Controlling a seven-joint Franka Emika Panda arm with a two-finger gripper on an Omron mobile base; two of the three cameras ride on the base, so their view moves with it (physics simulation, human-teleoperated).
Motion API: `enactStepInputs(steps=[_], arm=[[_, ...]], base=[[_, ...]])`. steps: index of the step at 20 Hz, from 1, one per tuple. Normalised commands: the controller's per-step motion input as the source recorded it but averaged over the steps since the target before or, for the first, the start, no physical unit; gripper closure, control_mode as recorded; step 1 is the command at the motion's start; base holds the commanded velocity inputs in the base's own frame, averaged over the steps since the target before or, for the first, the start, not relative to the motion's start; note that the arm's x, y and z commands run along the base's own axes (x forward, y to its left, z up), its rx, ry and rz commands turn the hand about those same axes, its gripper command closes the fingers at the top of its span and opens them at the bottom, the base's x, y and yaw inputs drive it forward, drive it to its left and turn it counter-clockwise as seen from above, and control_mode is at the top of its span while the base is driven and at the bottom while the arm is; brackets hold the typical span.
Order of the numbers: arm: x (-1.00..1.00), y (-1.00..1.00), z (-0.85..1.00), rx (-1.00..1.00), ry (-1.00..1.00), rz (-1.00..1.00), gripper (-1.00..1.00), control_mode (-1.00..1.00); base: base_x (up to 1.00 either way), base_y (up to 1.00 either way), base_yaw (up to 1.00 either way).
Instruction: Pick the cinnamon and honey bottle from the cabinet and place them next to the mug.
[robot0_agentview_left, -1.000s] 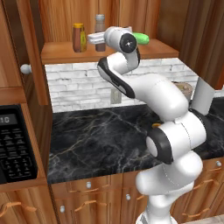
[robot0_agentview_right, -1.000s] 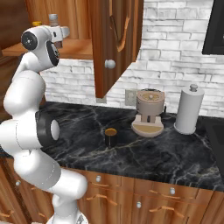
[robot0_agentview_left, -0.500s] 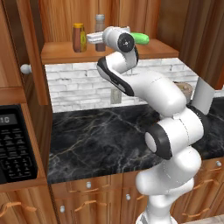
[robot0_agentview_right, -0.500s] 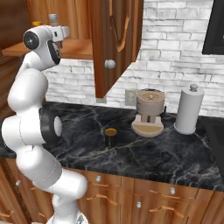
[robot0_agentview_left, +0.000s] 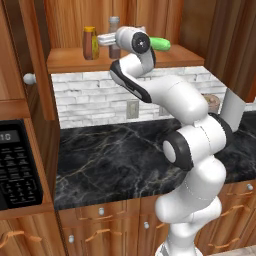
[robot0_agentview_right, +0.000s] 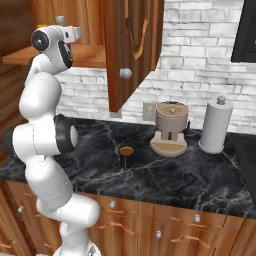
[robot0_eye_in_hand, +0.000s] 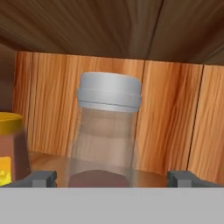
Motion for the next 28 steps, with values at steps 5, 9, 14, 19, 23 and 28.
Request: enactStepInputs(steps=[5, 9, 14, 19, 23, 28], arm=[[-0.02, 0.27, 0.24, 0.00, -0.06, 0.00, -1.00, -1.00], [0.00, 0.15, 0.10, 0.00, -0.01, 0.00, -1.00, -1.00], [0.10, 0.00, 0.00, 0.00, 0.00, 0.00, -1.00, -1.00], [0.22, -0.02, 0.00, 0.00, 0.00, 0.00, -1.00, -1.00], [0.00, -0.12, 0.01, 0.02, 0.00, 0.00, -1.00, -1.00], [0.00, -0.26, 0.03, 0.04, -0.01, 0.00, -1.00, -1.00]], base=[[0.00, 0.00, 0.00], [0.00, 0.00, 0.00], [0.00, 0.00, 0.00], [0.00, 0.00, 0.00], [0.00, 0.00, 0.00], [0.00, 0.00, 0.00]])
